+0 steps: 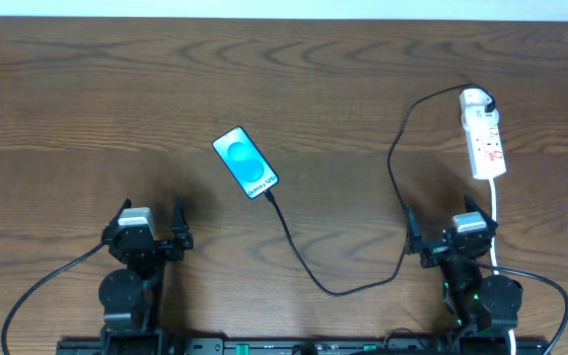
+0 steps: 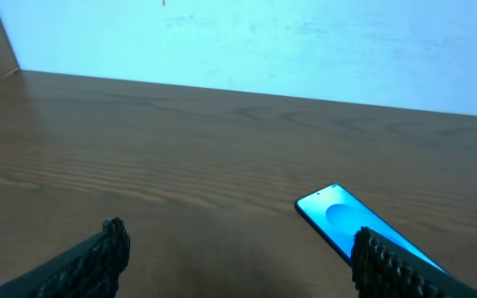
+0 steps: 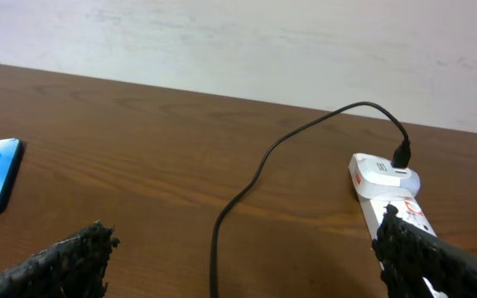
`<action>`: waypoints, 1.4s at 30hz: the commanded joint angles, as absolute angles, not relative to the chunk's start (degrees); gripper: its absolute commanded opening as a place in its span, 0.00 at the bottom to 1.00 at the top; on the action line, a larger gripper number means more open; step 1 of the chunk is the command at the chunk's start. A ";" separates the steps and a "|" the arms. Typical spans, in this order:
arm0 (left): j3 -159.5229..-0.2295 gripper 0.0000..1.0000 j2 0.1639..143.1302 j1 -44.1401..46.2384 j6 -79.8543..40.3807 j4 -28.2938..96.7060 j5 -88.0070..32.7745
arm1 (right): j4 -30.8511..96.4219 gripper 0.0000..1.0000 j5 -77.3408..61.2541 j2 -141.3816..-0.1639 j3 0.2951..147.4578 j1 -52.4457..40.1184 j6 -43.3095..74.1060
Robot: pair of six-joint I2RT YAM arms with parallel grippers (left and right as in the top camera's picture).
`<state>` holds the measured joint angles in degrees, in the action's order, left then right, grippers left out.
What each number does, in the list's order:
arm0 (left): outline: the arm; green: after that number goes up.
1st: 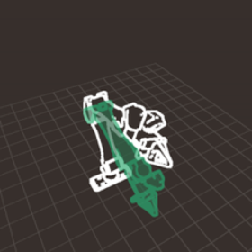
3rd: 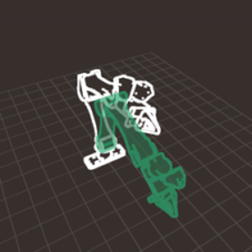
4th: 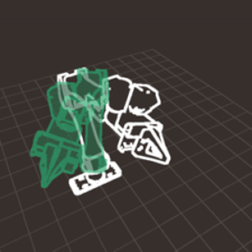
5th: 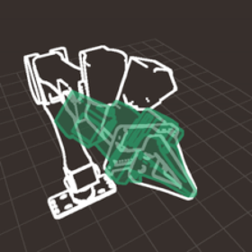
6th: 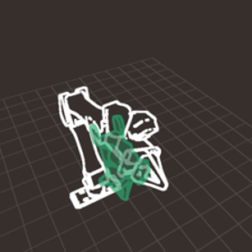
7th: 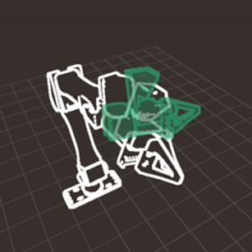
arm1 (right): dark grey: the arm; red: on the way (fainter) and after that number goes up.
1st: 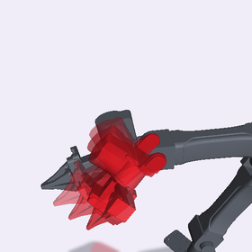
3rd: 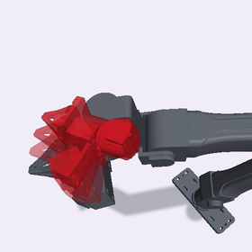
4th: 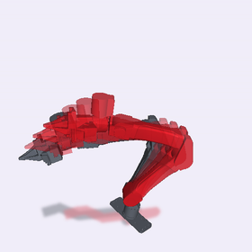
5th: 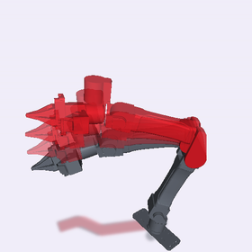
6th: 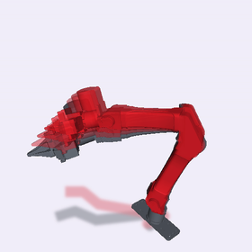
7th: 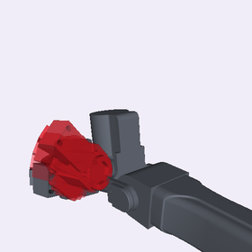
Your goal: Plug charger to phone and switch on socket
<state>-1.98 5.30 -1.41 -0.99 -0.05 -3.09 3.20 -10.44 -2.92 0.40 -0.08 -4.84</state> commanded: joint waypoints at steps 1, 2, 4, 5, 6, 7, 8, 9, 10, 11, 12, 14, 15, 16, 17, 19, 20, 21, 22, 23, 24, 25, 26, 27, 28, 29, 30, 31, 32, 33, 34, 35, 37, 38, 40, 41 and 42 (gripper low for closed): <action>-0.23 0.87 2.55 -1.54 0.21 0.86 -1.89 | 3.44 0.99 -10.20 -2.63 0.32 -0.43 -4.34; -0.23 0.87 2.13 -1.54 0.21 2.15 -1.91 | 3.46 0.99 -10.20 -2.63 0.32 -0.43 -4.34; -0.23 0.87 1.39 -1.54 0.21 4.19 -1.85 | 3.44 0.99 -10.20 -2.63 0.32 -0.43 -4.34; -0.23 0.88 1.06 -1.54 0.23 4.03 -1.83 | 3.44 0.99 -10.20 -2.63 0.32 -0.43 -4.34; -0.23 0.88 0.51 -1.54 0.23 4.05 -1.83 | 3.46 0.99 -10.20 -2.63 0.32 -0.43 -4.34; -0.23 0.88 0.01 -1.54 0.23 4.05 -1.78 | 3.44 0.99 -10.20 -2.63 0.32 -0.43 -4.34; -0.23 0.87 0.08 -1.54 0.21 4.05 -1.76 | 3.44 0.99 -10.20 -2.63 0.32 -0.43 -4.34; -0.23 0.87 0.08 -1.54 0.19 4.03 -1.91 | 3.44 0.99 -10.20 -2.63 0.32 -0.43 -4.34; -0.23 0.87 0.08 -1.54 0.19 4.01 -1.91 | 3.44 0.99 -10.20 -2.63 0.32 -0.43 -4.34; -0.23 0.87 0.08 -1.54 0.19 3.99 -1.91 | 3.44 0.99 -10.20 -2.63 0.32 -0.43 -4.34; -0.23 0.87 0.12 -1.54 0.19 3.99 -1.91 | 3.44 0.99 -10.20 -2.63 0.32 -0.43 -4.34; -0.23 0.87 0.30 -1.54 0.21 3.99 -1.89 | 3.46 0.99 -10.20 -2.63 0.32 -0.43 -4.34; -0.23 0.87 0.34 -1.54 0.19 3.99 -1.91 | 3.44 0.99 -10.20 -2.63 0.32 -0.43 -4.34; -0.23 0.88 0.34 -1.54 0.21 3.99 -1.91 | 3.44 0.99 -10.20 -2.63 0.32 -0.43 -4.34; -0.23 0.87 0.34 -1.54 0.19 3.99 -1.91 | 3.44 0.99 -10.20 -2.63 0.32 -0.43 -4.34; -0.23 0.87 0.34 -1.54 0.21 3.99 -1.91 | 3.44 0.99 -10.20 -2.63 0.32 -0.43 -4.34; -0.23 0.87 0.34 -1.54 0.19 3.99 -1.91 | 3.44 0.99 -10.20 -2.63 0.32 -0.43 -4.34; -0.23 0.87 0.34 -1.54 0.21 3.99 -1.91 | 3.46 0.99 -10.20 -2.63 0.32 -0.43 -4.34; -0.23 0.87 0.34 -1.54 0.19 3.99 -1.91 | 3.44 0.99 -10.20 -2.63 0.32 -0.43 -4.34; -0.23 0.87 0.34 -1.54 0.19 3.97 -1.91 | 3.44 0.99 -10.20 -2.63 0.32 -0.43 -4.34; -0.23 0.87 0.34 -1.54 0.19 3.99 -1.91 | 3.44 0.99 -10.20 -2.63 0.32 -0.43 -4.34; -0.23 0.87 0.34 -1.54 0.21 3.99 -1.91 | 3.46 0.99 -10.20 -2.63 0.32 -0.43 -4.34; -0.23 0.87 0.34 -1.54 0.21 3.99 -1.91 | 3.44 0.99 -10.20 -2.63 0.32 -0.43 -4.34; -0.23 0.87 0.34 -1.54 0.19 3.99 -1.91 | 3.46 0.99 -10.20 -2.63 0.32 -0.43 -4.34; -0.23 0.88 0.34 -1.54 0.19 3.99 -1.91 | 3.44 0.99 -10.20 -2.63 0.32 -0.43 -4.34; -0.23 0.87 0.34 -1.54 0.19 3.99 -1.91 | 3.44 0.99 -10.20 -2.63 0.32 -0.43 -4.34; -0.23 0.87 0.34 -1.54 0.19 3.99 -1.91 | 3.46 0.99 -10.20 -2.63 0.32 -0.43 -4.34; -0.23 0.87 0.34 -1.54 0.21 3.99 -1.91 | 3.46 0.99 -10.20 -2.63 0.32 -0.43 -4.34; -0.23 0.87 0.34 -1.54 0.21 3.99 -1.91 | 3.44 0.99 -10.20 -2.63 0.32 -0.43 -4.34; -0.23 0.87 0.34 -1.54 0.21 3.99 -1.91 | 3.44 0.99 -10.20 -2.63 0.32 -0.43 -4.34; -0.23 0.87 0.34 -1.54 0.19 3.99 -1.89 | 3.44 0.99 -10.20 -2.63 0.32 -0.43 -4.34; -0.23 0.87 0.34 -1.54 0.19 3.99 -1.89 | 3.44 0.99 -10.20 -2.63 0.32 -0.43 -4.34; -0.23 0.88 0.34 -1.54 0.21 3.99 -1.91 | 3.44 0.99 -10.20 -2.63 0.32 -0.43 -4.34; -0.23 0.87 0.34 -1.54 0.21 3.99 -1.91 | 3.44 0.99 -10.20 -2.63 0.32 -0.43 -4.34; -0.23 0.87 0.34 -1.54 0.21 3.99 -1.91 | 3.44 0.99 -10.20 -2.63 0.32 -0.43 -4.34; -0.23 0.87 0.34 -1.54 0.19 3.99 -1.91 | 3.44 0.99 -10.20 -2.63 0.32 -0.43 -4.34; -0.23 0.87 0.34 -1.54 0.21 3.99 -1.91 | 3.44 0.99 -10.20 -2.63 0.32 -0.43 -4.34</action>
